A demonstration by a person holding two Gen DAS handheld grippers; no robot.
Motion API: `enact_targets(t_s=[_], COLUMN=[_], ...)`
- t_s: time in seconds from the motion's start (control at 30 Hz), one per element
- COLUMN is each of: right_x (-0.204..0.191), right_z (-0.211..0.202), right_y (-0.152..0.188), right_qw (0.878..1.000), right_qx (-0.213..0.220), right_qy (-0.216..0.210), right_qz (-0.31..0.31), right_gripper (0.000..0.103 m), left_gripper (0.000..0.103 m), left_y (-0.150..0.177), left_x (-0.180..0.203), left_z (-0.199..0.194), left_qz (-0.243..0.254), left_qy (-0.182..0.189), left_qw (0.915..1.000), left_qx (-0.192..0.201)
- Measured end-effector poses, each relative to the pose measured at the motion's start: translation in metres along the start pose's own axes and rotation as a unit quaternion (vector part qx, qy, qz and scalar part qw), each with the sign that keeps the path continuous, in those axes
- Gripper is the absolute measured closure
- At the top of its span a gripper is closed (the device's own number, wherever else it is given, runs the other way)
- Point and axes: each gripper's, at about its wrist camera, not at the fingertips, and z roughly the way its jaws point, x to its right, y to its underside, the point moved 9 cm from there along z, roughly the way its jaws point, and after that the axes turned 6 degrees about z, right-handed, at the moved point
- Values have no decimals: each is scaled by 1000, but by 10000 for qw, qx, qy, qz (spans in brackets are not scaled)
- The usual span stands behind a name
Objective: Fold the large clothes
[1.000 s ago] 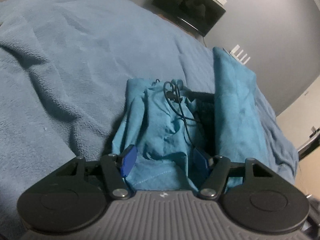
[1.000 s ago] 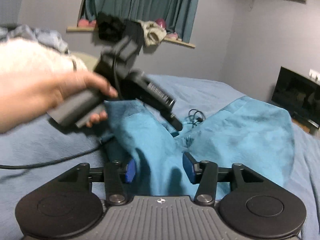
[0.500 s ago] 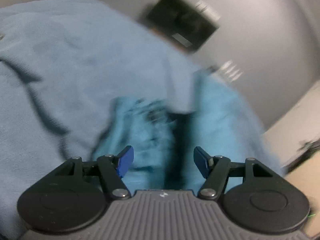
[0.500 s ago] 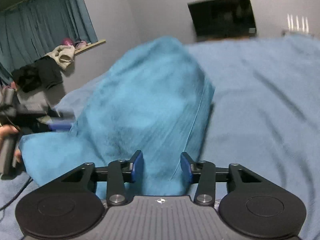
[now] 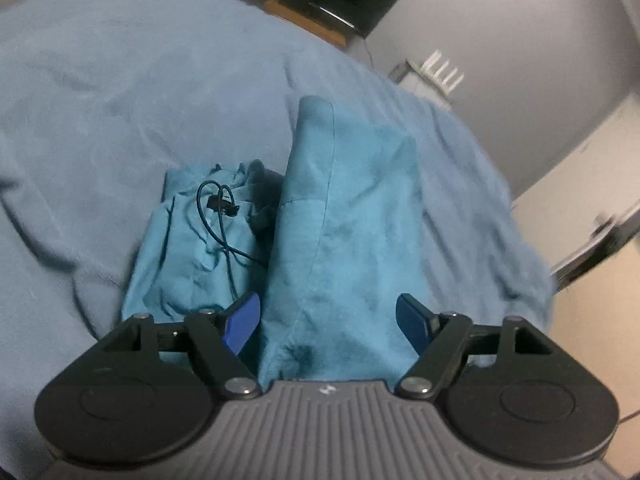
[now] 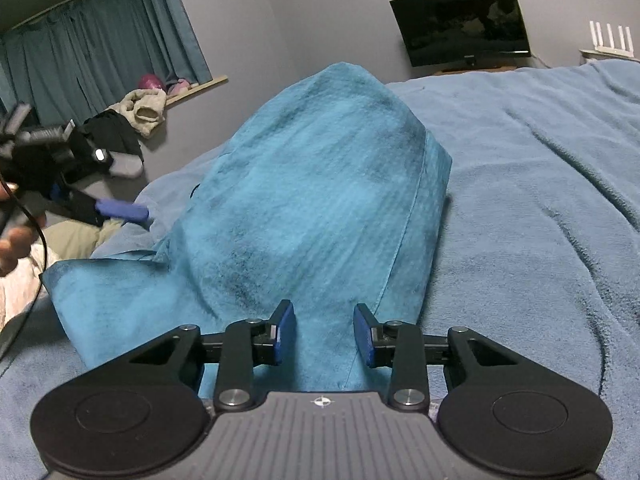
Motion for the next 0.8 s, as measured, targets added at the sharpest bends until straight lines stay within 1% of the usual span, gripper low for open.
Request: enact_targets(t_s=[0.07, 0.13, 0.17, 0.23, 0.3, 0.33, 0.37, 0.4, 0.43, 0.53, 0.57, 0.6, 0.63, 0.7, 0.77, 0.8], right_x=[0, 0, 0, 1, 3, 3, 3, 3, 3, -1, -4, -8, -12, -21, -31, -37], right_z=[-1, -3, -4, -4, -6, -7, -8, -8, -8, -6, -4, -1, 3, 12, 20, 24], right_y=[0, 0, 0, 0, 1, 1, 0, 0, -1, -2, -2, -3, -3, -4, -2, 0], right_qw=[10000, 10000, 10000, 10000, 10000, 10000, 10000, 10000, 10000, 9999, 9998, 9997, 9994, 9986, 9968, 9956], right_qx=[1, 12, 17, 26, 32, 33, 37, 45, 52, 47, 44, 40, 36, 27, 23, 25], right_qy=[6, 15, 18, 16, 6, -7, -9, 5, 17, -2, -12, -21, -5, 50, 109, 119], right_qz=[-19, -51, -56, -59, -59, -55, -44, -43, -55, -140, -189, -260, -346, -530, -798, -929], right_gripper=[66, 66, 66, 66, 66, 66, 66, 66, 66, 66, 66, 66, 66, 66, 66, 66], left_gripper=[29, 29, 29, 29, 45, 63, 76, 85, 97, 101, 101, 101, 101, 101, 101, 101], left_y=[7, 16, 20, 28, 34, 35, 35, 34, 34, 33, 34, 34, 35, 40, 41, 42], left_x=[0, -4, -7, -13, -17, -19, -21, -22, -20, -10, -8, -4, -2, -3, -5, -8], left_z=[14, 33, 43, 62, 72, 70, 65, 59, 51, 21, 11, 7, 5, 5, 11, 13], left_qz=[165, 238, 274, 199, -30, -233, -372, -362, -306, -305, -315, -325, -314, -247, -240, -300], left_qy=[-262, -311, -264, -18, 572, 897, 1055, 1119, 1229, 1678, 1852, 1929, 1924, 1787, 1534, 1526], left_qw=[9993, 9986, 9984, 9978, 9961, 9937, 9923, 9922, 9915, 9853, 9821, 9805, 9806, 9834, 9876, 9875], left_qx=[-191, -368, -417, -624, -667, -635, -538, -422, -298, 81, 166, 198, 212, 213, 249, 245])
